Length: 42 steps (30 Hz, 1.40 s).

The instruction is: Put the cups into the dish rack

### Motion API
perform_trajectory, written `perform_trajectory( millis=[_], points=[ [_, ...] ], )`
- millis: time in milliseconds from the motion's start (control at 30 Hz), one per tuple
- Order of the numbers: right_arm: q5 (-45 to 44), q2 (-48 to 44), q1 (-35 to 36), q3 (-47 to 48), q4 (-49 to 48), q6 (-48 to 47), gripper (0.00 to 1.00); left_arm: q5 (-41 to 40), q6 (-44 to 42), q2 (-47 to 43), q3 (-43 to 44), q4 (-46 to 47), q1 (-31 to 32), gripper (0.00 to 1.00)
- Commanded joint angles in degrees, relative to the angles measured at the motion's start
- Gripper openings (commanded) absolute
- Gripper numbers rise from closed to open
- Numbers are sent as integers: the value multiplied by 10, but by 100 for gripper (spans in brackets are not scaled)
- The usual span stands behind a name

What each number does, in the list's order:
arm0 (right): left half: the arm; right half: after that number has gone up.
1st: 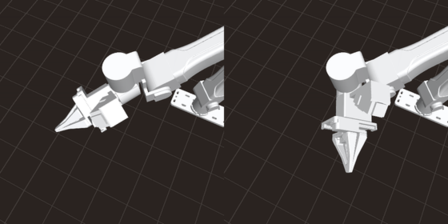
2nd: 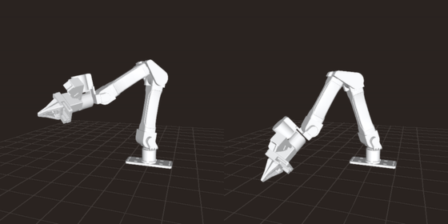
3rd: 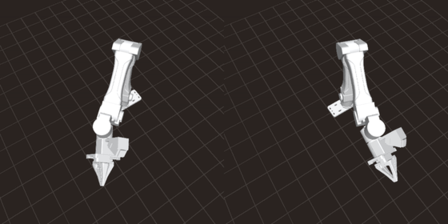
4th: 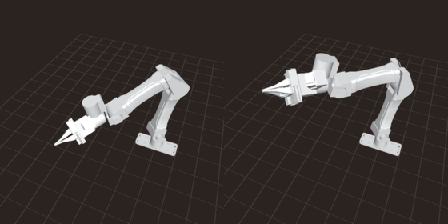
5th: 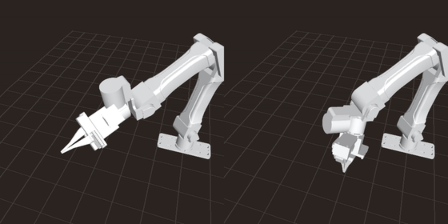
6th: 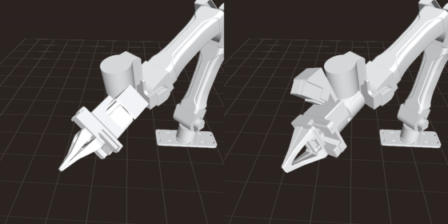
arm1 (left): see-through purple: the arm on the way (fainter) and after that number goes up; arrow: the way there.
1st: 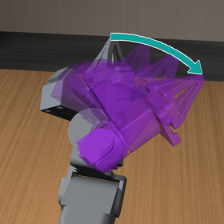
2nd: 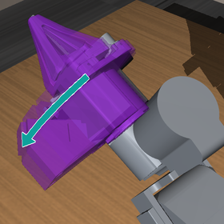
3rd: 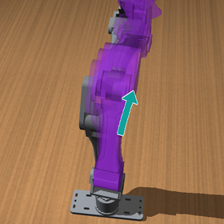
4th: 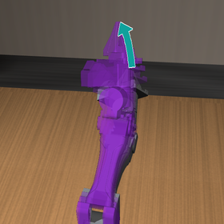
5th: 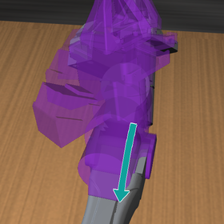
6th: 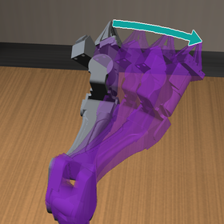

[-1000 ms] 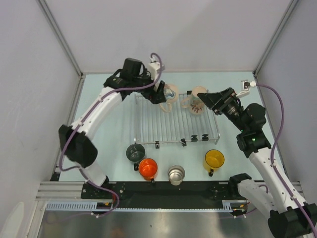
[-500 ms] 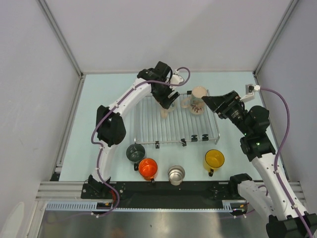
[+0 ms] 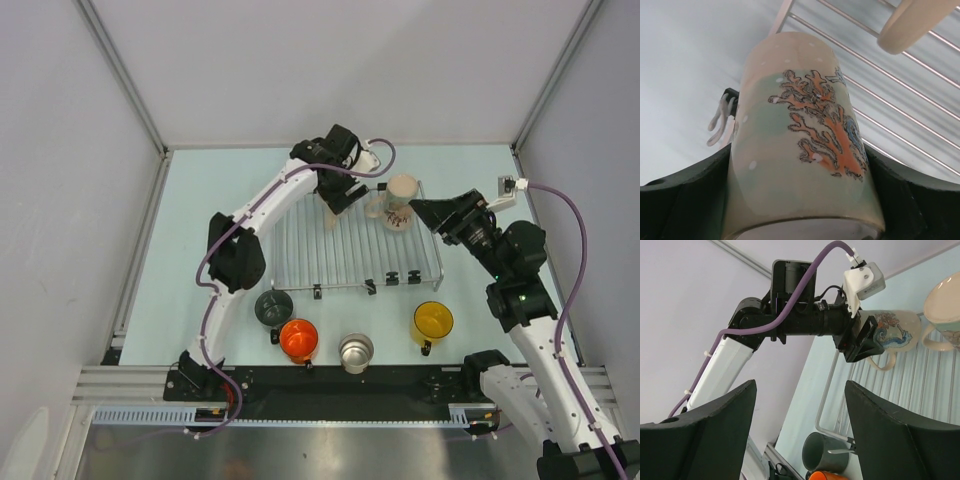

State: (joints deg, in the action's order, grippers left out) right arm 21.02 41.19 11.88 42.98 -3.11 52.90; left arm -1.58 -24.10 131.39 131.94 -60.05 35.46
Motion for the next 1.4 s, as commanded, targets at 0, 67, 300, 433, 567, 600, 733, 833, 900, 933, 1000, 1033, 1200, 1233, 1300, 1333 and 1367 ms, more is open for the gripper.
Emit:
perform_trajectory(
  millis=[0,67,300,433,567,600,733,833,900,933,1000,1033,1200,1233,1300,1333,1367],
  points=[
    [9,-6,-4,-4,-17,3,76,-18,-16,9,29,15,10,1],
    [10,-7,-3,-6,-18,4,76,-30,-12,12,29,25,11,17],
    [11,-8,-4,-11,-22,4,77,-16,-13,6,9,34,13,100],
    [10,-9,-4,-11,-20,2,77,-11,-11,3,-6,34,13,100],
    [7,-8,-4,-16,-19,2,77,28,-19,-11,-26,27,14,81],
    [9,-7,-4,-16,-22,2,77,42,-20,-15,-26,24,14,78],
    [14,-4,-4,-22,-31,3,77,19,-10,-19,-24,41,14,100],
    [10,-8,-4,-21,-27,-3,76,17,-9,-23,-26,46,14,100],
    [9,-12,-4,-21,-27,-4,76,18,-7,-24,-27,51,14,100],
    [10,-13,-3,-22,-27,-6,76,17,-5,-21,-26,52,14,100],
    [10,-15,-4,-22,-24,-10,75,18,-4,-20,-26,53,14,100],
    [8,-15,-4,-23,-24,-11,75,19,-4,-20,-26,52,13,100],
    [4,-16,-4,-23,-25,-11,74,90,-10,-18,0,6,10,39],
    [4,-16,-3,-24,-27,-10,74,89,-11,-17,8,2,9,32],
    [4,-16,-3,-22,-27,-9,74,91,-14,-18,10,-9,9,40],
    [3,-17,-3,-22,-27,-8,75,94,-17,-18,7,-14,10,45],
    [2,-16,-2,-22,-26,-8,74,97,-20,-18,6,-19,10,50]
  ],
)
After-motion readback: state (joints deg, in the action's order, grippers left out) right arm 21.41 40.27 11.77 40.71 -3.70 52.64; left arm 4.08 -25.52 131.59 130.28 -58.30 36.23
